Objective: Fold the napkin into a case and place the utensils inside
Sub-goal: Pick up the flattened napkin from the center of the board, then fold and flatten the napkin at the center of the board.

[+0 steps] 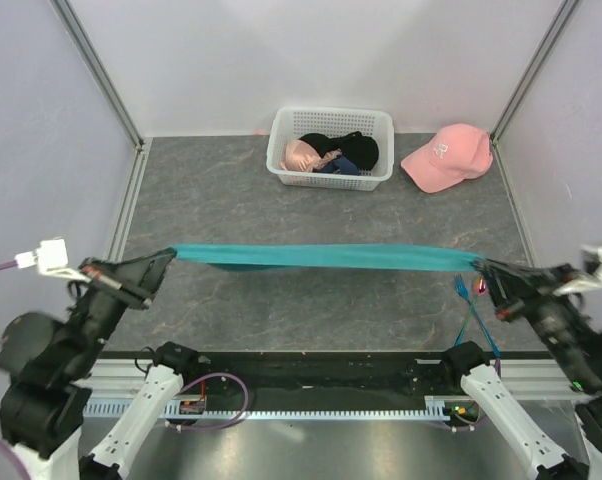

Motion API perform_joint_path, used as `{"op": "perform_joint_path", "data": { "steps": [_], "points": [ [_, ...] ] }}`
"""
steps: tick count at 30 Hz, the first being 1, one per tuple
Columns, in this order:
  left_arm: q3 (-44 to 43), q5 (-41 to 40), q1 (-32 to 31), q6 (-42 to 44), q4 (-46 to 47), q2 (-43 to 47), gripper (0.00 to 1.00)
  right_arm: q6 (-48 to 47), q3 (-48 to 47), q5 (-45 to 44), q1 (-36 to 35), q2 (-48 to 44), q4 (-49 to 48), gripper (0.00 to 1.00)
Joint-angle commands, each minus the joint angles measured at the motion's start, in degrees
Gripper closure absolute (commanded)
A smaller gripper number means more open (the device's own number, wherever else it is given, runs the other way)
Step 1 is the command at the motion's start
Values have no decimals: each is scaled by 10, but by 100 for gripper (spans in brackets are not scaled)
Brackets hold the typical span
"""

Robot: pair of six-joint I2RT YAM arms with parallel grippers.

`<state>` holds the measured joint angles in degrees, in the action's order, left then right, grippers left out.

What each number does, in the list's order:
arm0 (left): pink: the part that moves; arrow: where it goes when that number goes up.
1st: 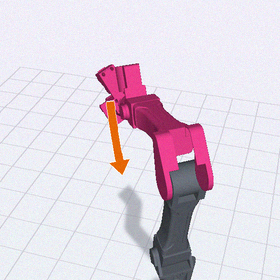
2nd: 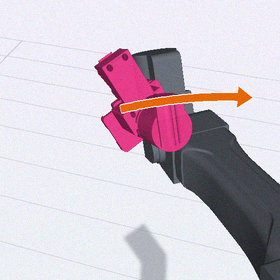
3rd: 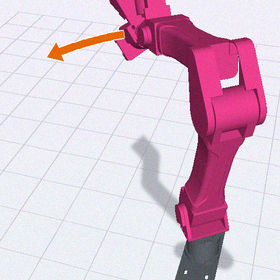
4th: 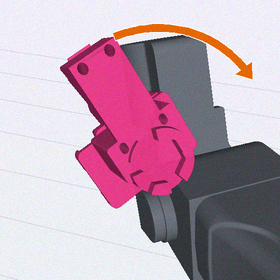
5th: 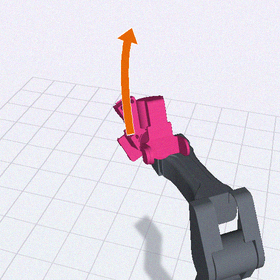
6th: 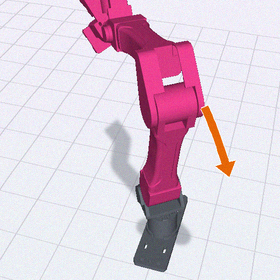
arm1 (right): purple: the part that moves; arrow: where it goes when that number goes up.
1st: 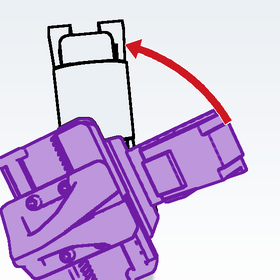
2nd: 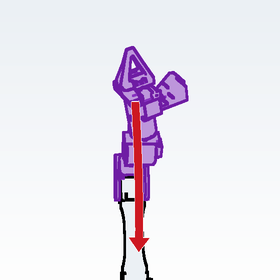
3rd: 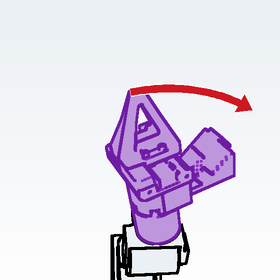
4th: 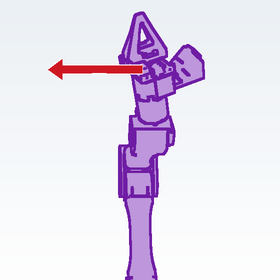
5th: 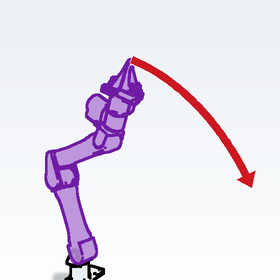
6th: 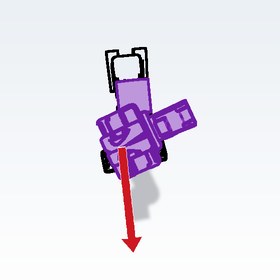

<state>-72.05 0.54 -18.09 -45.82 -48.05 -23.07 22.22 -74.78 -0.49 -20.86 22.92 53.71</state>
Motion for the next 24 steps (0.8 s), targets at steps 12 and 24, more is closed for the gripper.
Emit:
{"op": "perform_joint_path", "data": {
  "steps": [12, 24],
  "points": [
    [-102, -40, 3, 68, 49, -135, 98, -34, -121, -181, -23, 131, -2, 100],
    [-36, -54, 31, 78, 170, -454, 98, -79, -24, -208, 4, 424, -236, 100]
  ]
}}
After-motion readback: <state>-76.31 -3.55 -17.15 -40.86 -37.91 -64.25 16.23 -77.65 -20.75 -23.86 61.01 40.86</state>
